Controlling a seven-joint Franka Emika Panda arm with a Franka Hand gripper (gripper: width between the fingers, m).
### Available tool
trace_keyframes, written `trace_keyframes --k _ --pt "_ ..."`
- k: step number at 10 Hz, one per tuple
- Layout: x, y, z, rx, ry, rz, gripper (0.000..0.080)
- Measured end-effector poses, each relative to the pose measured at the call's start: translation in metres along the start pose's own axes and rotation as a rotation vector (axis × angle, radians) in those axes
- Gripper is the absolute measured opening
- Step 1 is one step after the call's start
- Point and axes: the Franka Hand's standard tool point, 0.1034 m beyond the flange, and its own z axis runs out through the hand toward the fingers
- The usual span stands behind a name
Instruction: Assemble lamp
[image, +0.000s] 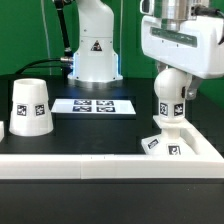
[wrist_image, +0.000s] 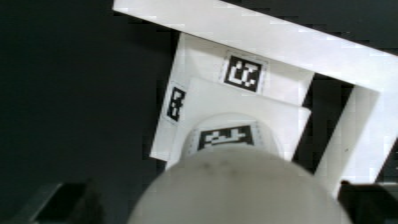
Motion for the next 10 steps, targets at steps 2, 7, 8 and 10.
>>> trace_keyframes --k 2,7,8,10 --pt "0.0046 -0.002 -0.0012 0.015 0.007 -0.136 0.0698" --pt "0.0032 -0.007 -0.0037 0.036 0.025 -0.646 0.0698" --pt "0.0037 -0.0068 -0.0033 0.034 0.027 -0.736 0.0698" --pt "0.0048 -0.0076 -0.0032 0.035 0.04 -0.894 0.0698"
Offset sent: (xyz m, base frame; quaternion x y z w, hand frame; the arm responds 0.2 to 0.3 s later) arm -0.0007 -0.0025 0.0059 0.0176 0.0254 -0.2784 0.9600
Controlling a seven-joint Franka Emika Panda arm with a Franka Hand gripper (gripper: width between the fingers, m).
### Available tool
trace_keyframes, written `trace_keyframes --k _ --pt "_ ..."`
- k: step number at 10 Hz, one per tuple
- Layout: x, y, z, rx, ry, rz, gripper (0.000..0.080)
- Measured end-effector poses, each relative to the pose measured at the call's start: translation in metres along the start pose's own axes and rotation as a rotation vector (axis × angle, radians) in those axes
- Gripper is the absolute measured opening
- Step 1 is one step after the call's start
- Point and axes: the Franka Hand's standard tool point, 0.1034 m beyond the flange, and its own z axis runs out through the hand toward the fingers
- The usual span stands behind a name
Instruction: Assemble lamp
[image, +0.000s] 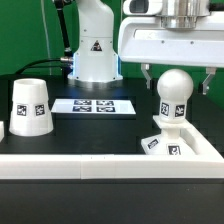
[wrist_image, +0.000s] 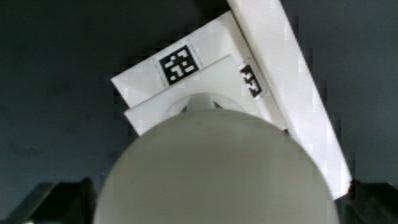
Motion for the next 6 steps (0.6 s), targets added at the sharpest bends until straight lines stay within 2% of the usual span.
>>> trace_keyframes --k 2,3,6 --pt "0.0021 0.0001 0.0014 0.0 0.036 -0.224 0.0698" --pt "0.0023 -0.0006 0.0011 -0.016 0.042 -0.377 0.0698" --pt "0.0 -0.0016 0.0019 -0.025 0.033 -0.648 0.0698"
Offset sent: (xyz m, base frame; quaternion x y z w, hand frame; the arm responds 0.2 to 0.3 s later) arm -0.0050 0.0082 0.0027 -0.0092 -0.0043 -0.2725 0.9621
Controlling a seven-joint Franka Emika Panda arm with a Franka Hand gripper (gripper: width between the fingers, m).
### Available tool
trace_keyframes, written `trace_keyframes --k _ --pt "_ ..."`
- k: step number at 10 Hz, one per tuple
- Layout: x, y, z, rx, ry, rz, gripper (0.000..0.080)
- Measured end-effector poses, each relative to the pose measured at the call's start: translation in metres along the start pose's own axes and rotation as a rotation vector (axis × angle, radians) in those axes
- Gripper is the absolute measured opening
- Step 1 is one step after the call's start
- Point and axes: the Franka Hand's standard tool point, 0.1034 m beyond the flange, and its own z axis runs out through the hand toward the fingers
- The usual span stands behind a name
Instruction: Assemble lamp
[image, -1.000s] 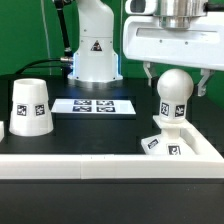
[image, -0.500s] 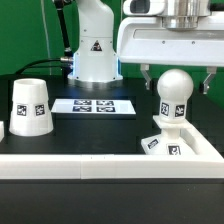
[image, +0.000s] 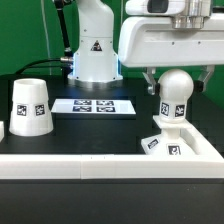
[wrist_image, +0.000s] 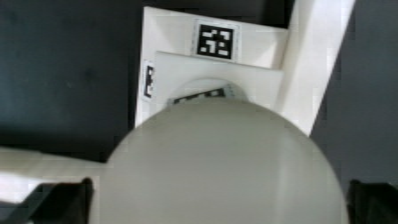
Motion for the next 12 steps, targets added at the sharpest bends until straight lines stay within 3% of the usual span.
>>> trace_keyframes --k 6,7,12 --pt "-0.0018 0.0058 0.0015 -0.017 -0.011 -0.373 0.0698" --pt "-0.0017 0.005 0.0018 -0.042 -0.003 -0.547 0.0698" --pt "-0.001 0.0015 0.0033 -0.092 -0.048 -1.075 0.0698"
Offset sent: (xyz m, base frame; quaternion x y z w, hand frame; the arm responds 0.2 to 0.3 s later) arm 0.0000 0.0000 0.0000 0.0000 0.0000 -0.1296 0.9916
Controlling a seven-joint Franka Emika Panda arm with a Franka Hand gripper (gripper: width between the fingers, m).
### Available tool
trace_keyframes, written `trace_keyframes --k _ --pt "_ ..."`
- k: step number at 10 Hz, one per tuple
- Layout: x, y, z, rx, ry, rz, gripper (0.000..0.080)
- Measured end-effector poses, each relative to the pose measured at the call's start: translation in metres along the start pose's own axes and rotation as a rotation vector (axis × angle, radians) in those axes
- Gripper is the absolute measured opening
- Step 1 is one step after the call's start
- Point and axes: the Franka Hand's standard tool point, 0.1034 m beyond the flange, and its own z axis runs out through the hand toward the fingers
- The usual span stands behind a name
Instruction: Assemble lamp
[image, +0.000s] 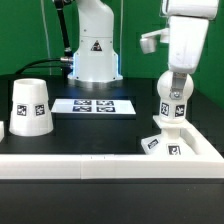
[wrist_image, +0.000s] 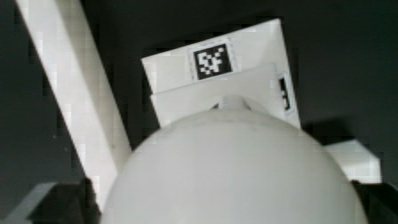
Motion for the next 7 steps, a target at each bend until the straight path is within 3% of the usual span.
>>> trace_keyframes --k 4,7 --pt "-0.0004 0.0013 -0.0005 -0.018 -0.039 -0.289 0.0698" --pt "-0.0011 0.0027 -0.0006 -0.024 -0.039 -0.299 0.0698"
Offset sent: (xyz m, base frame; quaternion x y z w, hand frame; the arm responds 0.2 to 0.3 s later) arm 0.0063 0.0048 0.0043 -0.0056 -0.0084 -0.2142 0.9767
